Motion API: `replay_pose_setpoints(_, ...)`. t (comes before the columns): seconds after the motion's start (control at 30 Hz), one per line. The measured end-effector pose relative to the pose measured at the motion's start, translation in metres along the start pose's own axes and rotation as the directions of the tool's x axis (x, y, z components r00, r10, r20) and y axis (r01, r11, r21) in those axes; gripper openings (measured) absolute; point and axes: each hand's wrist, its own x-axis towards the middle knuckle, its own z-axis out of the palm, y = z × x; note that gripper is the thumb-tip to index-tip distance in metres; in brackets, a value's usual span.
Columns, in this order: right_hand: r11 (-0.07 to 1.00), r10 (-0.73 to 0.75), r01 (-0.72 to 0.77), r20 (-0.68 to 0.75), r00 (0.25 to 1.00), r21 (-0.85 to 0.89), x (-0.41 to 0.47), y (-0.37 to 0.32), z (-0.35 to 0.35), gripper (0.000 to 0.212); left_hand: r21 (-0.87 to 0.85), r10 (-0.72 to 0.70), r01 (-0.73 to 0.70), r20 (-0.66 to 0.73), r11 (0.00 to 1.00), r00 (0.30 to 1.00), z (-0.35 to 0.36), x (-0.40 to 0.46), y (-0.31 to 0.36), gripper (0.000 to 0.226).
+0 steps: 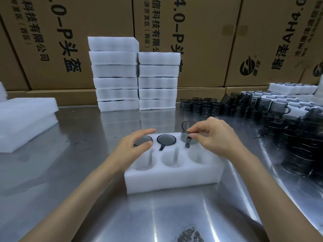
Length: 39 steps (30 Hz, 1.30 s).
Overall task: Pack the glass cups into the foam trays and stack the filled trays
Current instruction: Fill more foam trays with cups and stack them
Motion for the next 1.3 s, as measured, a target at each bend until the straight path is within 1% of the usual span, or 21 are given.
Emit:
replay_pose_setpoints(0.07,1.000,-0.010,0.010,-0.015,1.000,-0.020,0.000,0.001,-0.002,0.017,0.006,0.005,-0.005,0.004,1.000,1.000,-0.002,0.001,0.003,0.037)
replay_pose_setpoints(0.17,0.998,0.041,-0.037,-0.076,0.996,0.043,0.000,0.003,-0.009,0.031,0.046,0.046,-0.047,0.012,0.998,0.999,-0.003,0.006,0.013,0.038)
replay_pose_setpoints(0.23,0.996,0.049,-0.045,-0.042,0.998,0.082,-0.001,0.003,-0.010,0.043,0.100,0.093,-0.100,0.071,0.990,0.993,0.003,0.013,0.023,0.040)
replay_pose_setpoints(0.3,0.995,0.037,-0.042,0.057,0.998,0.092,-0.001,0.001,-0.008,0.057,0.188,0.137,-0.169,0.175,0.967,0.975,0.015,0.021,0.033,0.044)
replay_pose_setpoints(0.4,0.997,0.040,-0.054,0.231,0.972,0.055,-0.003,0.003,0.000,0.053,0.303,0.131,-0.219,0.286,0.927,0.949,0.032,0.032,0.037,0.048)
replay_pose_setpoints(0.43,0.996,0.061,-0.076,0.305,0.950,0.038,-0.003,0.005,0.003,0.053,0.340,0.108,-0.219,0.317,0.915,0.942,0.036,0.035,0.035,0.048)
replay_pose_setpoints(0.53,0.991,0.128,-0.125,0.540,0.832,-0.043,-0.001,0.005,0.013,0.051,0.457,0.024,-0.226,0.406,0.860,0.914,0.042,0.037,0.024,0.050)
replay_pose_setpoints(0.57,0.991,0.131,-0.127,0.572,0.810,-0.048,0.000,0.004,0.015,0.051,0.473,0.013,-0.229,0.418,0.851,0.909,0.042,0.038,0.022,0.050)
replay_pose_setpoints(0.63,0.990,0.131,-0.137,0.575,0.807,-0.033,0.000,0.004,0.015,0.051,0.481,0.008,-0.229,0.419,0.846,0.908,0.043,0.038,0.020,0.050)
replay_pose_setpoints(0.77,0.990,0.126,-0.140,0.548,0.827,-0.016,-0.002,0.004,0.014,0.049,0.495,0.042,-0.238,0.374,0.836,0.927,0.045,0.035,0.022,0.049)
replay_pose_setpoints(0.83,0.986,0.125,-0.162,0.476,0.870,0.037,-0.004,0.003,0.014,0.047,0.484,0.095,-0.237,0.300,0.842,0.949,0.044,0.031,0.025,0.048)
replay_pose_setpoints(0.9,0.978,0.152,-0.186,0.281,0.947,0.099,-0.004,0.004,0.013,0.045,0.474,0.189,-0.259,0.190,0.841,0.963,0.041,0.026,0.030,0.045)
replay_pose_setpoints(0.93,0.978,0.177,-0.191,0.143,0.974,0.088,-0.004,0.006,0.011,0.044,0.476,0.237,-0.273,0.137,0.836,0.962,0.039,0.024,0.033,0.042)
replay_pose_setpoints(0.97,0.976,0.212,-0.212,0.000,0.977,0.041,-0.004,0.010,0.009,0.043,0.474,0.278,-0.284,0.085,0.833,0.957,0.036,0.020,0.035,0.038)
replay_pose_setpoints(1.0,0.964,0.259,-0.265,-0.126,0.958,-0.035,-0.003,0.016,0.006,0.042,0.465,0.310,-0.290,0.035,0.836,0.950,0.033,0.016,0.037,0.036)
replay_pose_setpoints(1.03,0.926,0.323,-0.356,-0.221,0.920,-0.128,-0.003,0.024,0.003,0.043,0.446,0.333,-0.292,-0.012,0.846,0.943,0.030,0.012,0.038,0.036)
replay_pose_setpoints(1.1,0.766,0.493,-0.572,-0.304,0.815,-0.292,-0.006,0.040,-0.004,0.050,0.392,0.353,-0.292,-0.092,0.872,0.931,0.023,0.003,0.038,0.037)
replay_pose_setpoints(1.13,0.667,0.584,-0.658,-0.303,0.753,-0.349,-0.008,0.047,-0.007,0.055,0.365,0.353,-0.289,-0.121,0.885,0.928,0.020,-0.002,0.037,0.037)
replay_pose_setpoints(1.2,0.496,0.730,-0.760,-0.273,0.627,-0.419,-0.011,0.058,-0.012,0.062,0.304,0.347,-0.285,-0.174,0.909,0.922,0.014,-0.010,0.031,0.031)
replay_pose_setpoints(1.23,0.436,0.777,-0.786,-0.258,0.575,-0.439,-0.011,0.063,-0.014,0.063,0.269,0.341,-0.282,-0.202,0.921,0.918,0.011,-0.013,0.028,0.026)
replay_pose_setpoints(1.3,0.363,0.833,-0.813,-0.232,0.502,-0.456,-0.013,0.069,-0.017,0.062,0.210,0.312,-0.264,-0.247,0.941,0.917,0.009,-0.018,0.024,0.020)
